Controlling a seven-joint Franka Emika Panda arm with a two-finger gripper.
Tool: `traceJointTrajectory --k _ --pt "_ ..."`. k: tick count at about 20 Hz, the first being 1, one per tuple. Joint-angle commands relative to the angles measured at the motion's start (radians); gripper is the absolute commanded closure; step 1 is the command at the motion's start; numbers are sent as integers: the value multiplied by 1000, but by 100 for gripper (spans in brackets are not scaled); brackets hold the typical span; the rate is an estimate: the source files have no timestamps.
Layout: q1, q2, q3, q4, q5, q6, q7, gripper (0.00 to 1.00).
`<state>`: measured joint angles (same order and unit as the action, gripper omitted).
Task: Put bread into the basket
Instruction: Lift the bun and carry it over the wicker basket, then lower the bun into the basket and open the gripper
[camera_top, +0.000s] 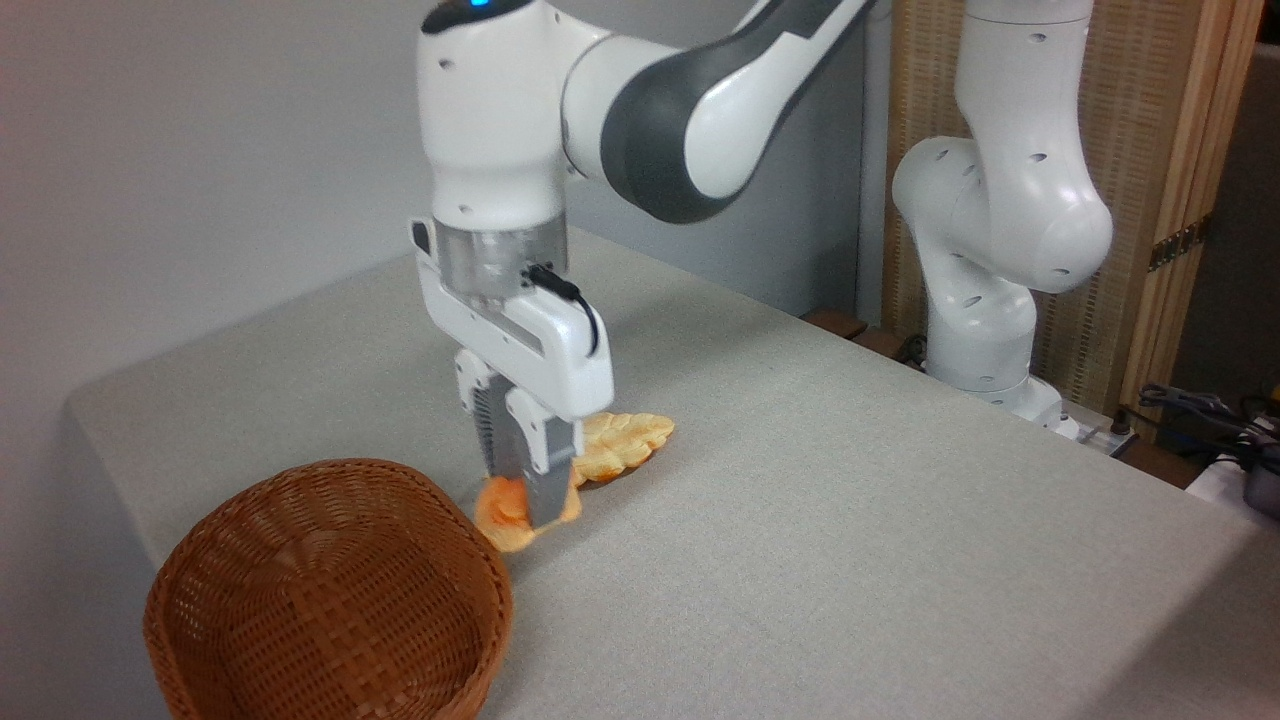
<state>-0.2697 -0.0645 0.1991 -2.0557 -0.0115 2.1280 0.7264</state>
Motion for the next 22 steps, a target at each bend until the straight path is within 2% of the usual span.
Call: traceJointTrajectory --k 1,5,8,10,12,13,14,15,19,22 --pt "-5 11 -14 54 -24 1 16 55" --pt "-5 15 -14 91 -28 4 18 52" --pt "-5 23 -14 98 -54 15 18 52" --pt "-5 37 -12 97 -61 114 18 52" --pt "-5 66 -12 98 -64 167 18 49" --pt "-5 81 -12 98 -64 190 18 46" --pt "-5 95 -12 98 -64 225 16 33" --pt "-5 113 -12 98 -67 269 13 1" --pt "-5 207 -14 107 -111 427 7 0" --pt "-5 227 -14 111 -113 431 5 0"
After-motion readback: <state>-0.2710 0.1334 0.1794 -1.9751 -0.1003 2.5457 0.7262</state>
